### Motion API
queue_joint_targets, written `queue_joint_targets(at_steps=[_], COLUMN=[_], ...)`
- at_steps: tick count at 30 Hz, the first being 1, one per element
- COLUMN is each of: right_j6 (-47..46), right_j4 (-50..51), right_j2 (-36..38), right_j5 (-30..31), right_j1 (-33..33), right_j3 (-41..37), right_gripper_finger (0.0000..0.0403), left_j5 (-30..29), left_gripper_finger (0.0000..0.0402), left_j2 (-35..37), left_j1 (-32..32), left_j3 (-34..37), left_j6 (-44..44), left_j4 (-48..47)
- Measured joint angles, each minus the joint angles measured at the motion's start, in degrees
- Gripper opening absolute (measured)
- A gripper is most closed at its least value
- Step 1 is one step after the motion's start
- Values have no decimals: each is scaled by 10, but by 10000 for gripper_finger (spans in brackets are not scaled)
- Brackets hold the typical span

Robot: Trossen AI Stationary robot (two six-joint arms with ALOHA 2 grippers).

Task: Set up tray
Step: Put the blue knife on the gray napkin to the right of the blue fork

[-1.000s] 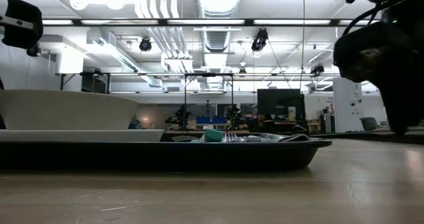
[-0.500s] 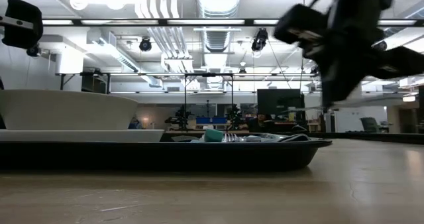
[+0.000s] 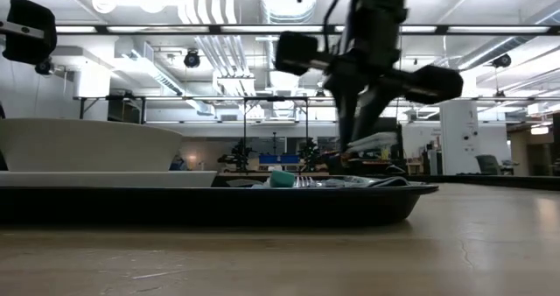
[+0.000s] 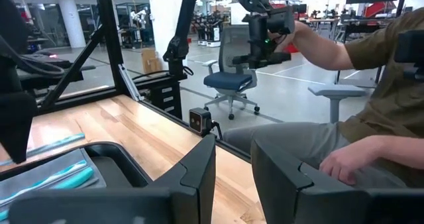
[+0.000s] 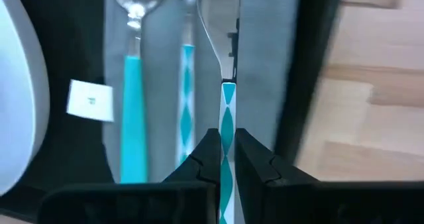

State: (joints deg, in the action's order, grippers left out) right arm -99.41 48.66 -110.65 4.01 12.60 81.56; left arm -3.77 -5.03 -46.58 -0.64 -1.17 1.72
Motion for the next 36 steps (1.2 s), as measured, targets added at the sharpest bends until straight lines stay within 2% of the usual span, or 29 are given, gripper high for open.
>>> queue_joint_targets(at_steps=[8,22,36], right_j6=[1,-53,-50], right_j4=[8,9,3], right_j2=[-51,-46,-46], right_j5=[-15,-8,12], right_j1=[-7,-6,-7], right_j3=[45,23,9], right_gripper_finger=[12,12,12], left_j5=[0,0,0], left_gripper_finger=[79,79,79], left_j2=[0,0,0], left_j1=[0,0,0], left_j3=[0,0,0], left_j6=[0,0,0], left_j4=[0,0,0])
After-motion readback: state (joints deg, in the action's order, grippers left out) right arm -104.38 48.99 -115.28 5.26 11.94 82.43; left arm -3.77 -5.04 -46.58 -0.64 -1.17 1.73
